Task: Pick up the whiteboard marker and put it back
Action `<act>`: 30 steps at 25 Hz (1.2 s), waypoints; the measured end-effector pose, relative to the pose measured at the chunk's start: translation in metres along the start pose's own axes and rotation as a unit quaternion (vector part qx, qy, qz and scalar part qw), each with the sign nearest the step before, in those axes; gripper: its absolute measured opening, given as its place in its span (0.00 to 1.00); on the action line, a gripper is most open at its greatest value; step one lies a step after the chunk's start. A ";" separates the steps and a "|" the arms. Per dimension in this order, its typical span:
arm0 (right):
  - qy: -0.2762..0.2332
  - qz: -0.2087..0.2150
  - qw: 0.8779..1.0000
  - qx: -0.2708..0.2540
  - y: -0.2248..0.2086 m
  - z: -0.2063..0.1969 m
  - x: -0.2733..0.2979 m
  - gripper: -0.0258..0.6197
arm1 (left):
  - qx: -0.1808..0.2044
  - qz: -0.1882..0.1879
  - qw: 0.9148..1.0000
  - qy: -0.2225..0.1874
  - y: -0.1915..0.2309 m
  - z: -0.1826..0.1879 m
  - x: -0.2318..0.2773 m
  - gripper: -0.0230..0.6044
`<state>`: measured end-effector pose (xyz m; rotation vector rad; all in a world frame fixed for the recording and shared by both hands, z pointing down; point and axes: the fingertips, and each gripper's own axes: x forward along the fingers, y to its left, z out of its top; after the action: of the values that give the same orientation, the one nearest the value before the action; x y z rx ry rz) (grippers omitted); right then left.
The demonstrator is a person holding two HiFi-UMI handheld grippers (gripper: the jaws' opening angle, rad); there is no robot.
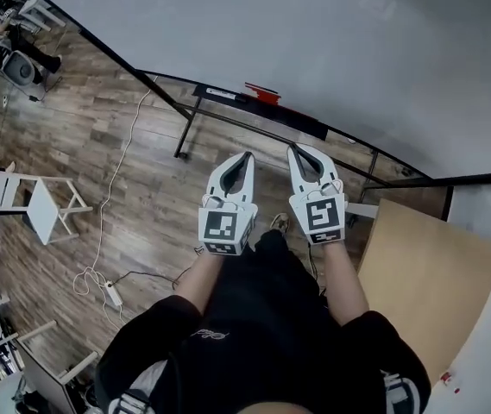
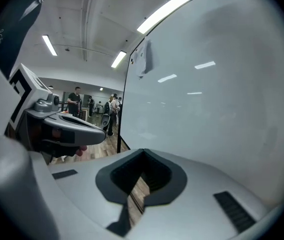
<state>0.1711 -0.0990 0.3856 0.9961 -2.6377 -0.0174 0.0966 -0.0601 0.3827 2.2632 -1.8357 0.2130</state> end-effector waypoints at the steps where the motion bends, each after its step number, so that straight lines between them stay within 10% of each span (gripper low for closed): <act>1: 0.003 0.006 1.000 -0.007 0.005 0.002 0.009 0.04 | -0.004 0.006 1.000 -0.001 0.009 -0.001 0.001 0.04; 13: 0.084 0.060 0.991 -0.090 0.055 0.011 0.135 0.04 | -0.047 0.043 0.998 0.009 0.130 -0.023 0.015 0.04; 30: 0.292 0.068 0.916 -0.266 0.103 -0.066 0.281 0.04 | -0.108 0.020 0.992 0.069 0.254 -0.124 0.055 0.04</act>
<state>-0.0732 -0.1961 0.5432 0.5191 -1.9775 -0.3332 -0.1366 -0.1299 0.5363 2.0153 -1.7434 0.1652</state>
